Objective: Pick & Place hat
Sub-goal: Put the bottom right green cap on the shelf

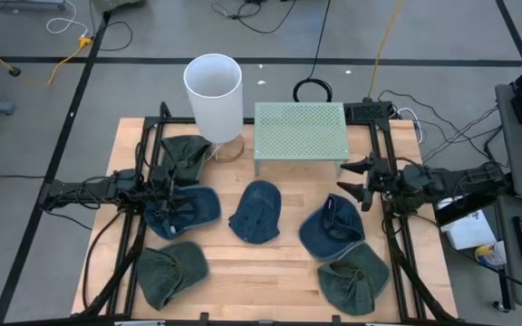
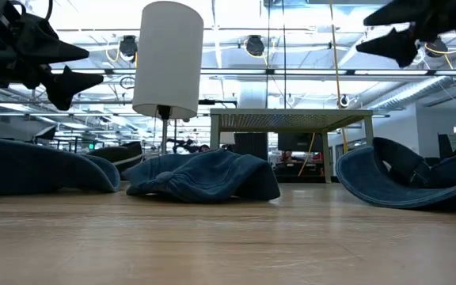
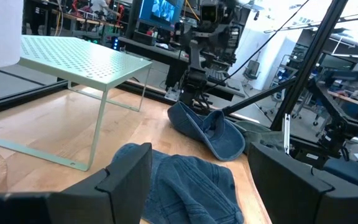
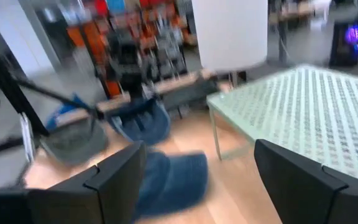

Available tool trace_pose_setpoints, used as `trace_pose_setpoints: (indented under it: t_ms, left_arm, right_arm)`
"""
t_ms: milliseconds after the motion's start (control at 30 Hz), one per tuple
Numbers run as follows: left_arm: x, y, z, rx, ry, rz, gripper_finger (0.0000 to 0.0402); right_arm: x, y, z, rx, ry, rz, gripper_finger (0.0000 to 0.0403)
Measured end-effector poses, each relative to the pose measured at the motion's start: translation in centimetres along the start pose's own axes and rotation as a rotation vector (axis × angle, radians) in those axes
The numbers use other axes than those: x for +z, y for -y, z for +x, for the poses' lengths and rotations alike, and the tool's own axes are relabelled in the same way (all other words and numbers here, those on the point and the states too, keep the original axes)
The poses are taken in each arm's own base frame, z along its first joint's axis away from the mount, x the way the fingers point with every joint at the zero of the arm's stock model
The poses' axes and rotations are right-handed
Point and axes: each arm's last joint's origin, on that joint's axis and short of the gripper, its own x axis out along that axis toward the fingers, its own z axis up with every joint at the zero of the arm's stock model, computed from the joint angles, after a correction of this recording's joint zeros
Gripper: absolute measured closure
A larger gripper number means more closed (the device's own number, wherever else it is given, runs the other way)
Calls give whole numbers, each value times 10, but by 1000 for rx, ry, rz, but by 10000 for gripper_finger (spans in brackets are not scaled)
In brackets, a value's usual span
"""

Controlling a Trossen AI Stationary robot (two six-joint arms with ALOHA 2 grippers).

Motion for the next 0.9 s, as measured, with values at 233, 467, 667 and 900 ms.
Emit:
trace_pose_setpoints:
  t_ms: [233,467,667,900]
  left_arm:
    - [0,0,0,0,0,0,131]
    - [0,0,0,0,-1,0,131]
    - [0,0,0,0,0,0,131]
    - [0,0,0,1,0,0,131]
  right_arm:
    - [59,-25,8,-10,-218,-1,110]
    - [88,-48,25,62,-452,75,110]
    - [98,-66,44,163,-678,92,110]
    - [108,-93,58,349,-817,44,110]
